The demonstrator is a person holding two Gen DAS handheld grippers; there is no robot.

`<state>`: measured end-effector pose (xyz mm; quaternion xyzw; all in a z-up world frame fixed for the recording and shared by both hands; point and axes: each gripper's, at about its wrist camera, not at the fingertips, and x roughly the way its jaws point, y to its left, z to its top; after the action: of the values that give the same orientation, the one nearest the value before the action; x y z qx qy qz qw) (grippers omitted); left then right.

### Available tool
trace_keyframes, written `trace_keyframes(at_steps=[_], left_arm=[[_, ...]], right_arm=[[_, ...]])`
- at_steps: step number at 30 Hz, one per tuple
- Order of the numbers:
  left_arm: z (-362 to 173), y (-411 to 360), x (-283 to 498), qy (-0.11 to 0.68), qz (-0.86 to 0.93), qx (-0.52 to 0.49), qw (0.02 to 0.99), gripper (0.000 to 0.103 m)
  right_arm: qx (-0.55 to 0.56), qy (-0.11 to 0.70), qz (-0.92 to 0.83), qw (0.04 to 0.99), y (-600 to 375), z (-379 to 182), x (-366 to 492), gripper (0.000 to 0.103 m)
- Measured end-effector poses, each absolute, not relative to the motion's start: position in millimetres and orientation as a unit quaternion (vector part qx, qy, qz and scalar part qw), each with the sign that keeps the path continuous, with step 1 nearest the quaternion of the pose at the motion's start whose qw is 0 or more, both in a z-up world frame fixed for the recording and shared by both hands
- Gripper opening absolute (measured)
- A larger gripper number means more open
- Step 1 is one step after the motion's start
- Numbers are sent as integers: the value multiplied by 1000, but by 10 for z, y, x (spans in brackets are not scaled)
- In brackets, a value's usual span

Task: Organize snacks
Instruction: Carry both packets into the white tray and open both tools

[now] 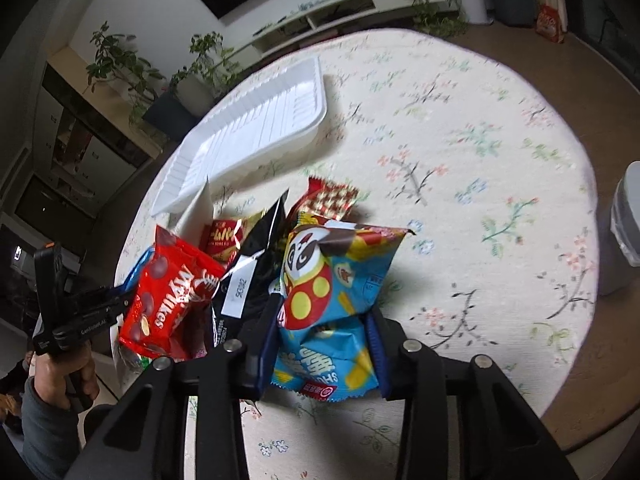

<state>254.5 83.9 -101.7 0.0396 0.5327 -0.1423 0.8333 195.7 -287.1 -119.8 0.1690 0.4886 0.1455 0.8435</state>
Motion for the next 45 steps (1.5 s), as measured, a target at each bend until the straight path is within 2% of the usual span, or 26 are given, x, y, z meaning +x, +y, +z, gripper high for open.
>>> trace_keyframes(at_steps=[11, 18, 26, 30, 36, 41, 45], left_arm=[[-777, 983, 2368, 509, -152, -4, 847, 26], [-271, 1070, 2448, 465, -159, -28, 870, 26], [134, 1116, 3034, 444, -165, -79, 877, 26], [215, 1044, 3429, 438, -154, -95, 881, 26], [80, 679, 4015, 456, -135, -98, 874, 26], [-265, 417, 4336, 498, -117, -69, 857, 26], [-538, 317, 4495, 528, -107, -52, 841, 26]], right_arm=[[194, 427, 119, 875, -3091, -998, 1789, 41], [182, 410, 118, 886, -3123, -822, 1839, 41], [187, 364, 97, 907, -3353, -317, 2234, 41], [195, 374, 89, 903, -3439, -185, 2658, 41], [144, 413, 144, 888, -2823, -139, 3450, 41], [76, 469, 170, 863, -2126, -534, 3899, 41], [72, 502, 168, 845, -1949, -901, 4071, 41]])
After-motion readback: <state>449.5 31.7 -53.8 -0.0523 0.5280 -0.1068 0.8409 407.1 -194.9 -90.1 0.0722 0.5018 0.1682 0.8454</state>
